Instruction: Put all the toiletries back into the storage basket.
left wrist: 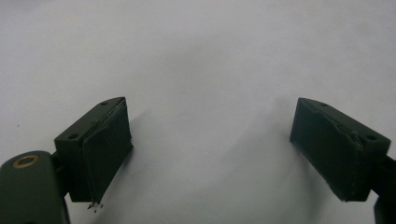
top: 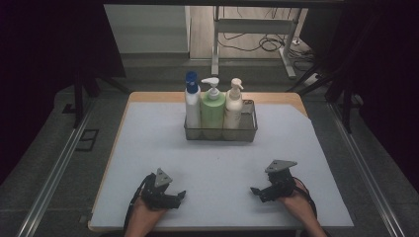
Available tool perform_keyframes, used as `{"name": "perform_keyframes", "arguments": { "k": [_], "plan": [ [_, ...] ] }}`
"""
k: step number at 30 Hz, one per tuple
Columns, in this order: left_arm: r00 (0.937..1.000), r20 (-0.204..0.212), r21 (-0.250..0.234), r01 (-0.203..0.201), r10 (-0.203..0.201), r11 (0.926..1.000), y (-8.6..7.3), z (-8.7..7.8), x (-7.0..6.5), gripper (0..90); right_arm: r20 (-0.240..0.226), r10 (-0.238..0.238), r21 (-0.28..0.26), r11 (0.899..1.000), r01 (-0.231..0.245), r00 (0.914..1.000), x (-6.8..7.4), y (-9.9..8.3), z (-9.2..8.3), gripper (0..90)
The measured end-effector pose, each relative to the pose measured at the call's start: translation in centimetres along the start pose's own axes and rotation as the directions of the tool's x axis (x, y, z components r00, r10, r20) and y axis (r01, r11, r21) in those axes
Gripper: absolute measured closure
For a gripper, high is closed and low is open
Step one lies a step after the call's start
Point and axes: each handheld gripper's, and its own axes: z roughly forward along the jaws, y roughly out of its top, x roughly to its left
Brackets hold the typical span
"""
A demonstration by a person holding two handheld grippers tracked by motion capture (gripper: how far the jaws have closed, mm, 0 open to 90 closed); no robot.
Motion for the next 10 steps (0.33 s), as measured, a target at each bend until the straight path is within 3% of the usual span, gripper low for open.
{"name": "perform_keyframes", "arguments": {
  "k": [10],
  "plan": [
    [1.0000, 0.001, 0.000, 0.000, 0.000, 1.0000, -0.01, 0.00, 0.01, 12.2, 0.004, 0.003, -0.029, 1.000, -0.003, 1.0000, 0.04, -0.46, 0.07, 0.0]
  ]
}}
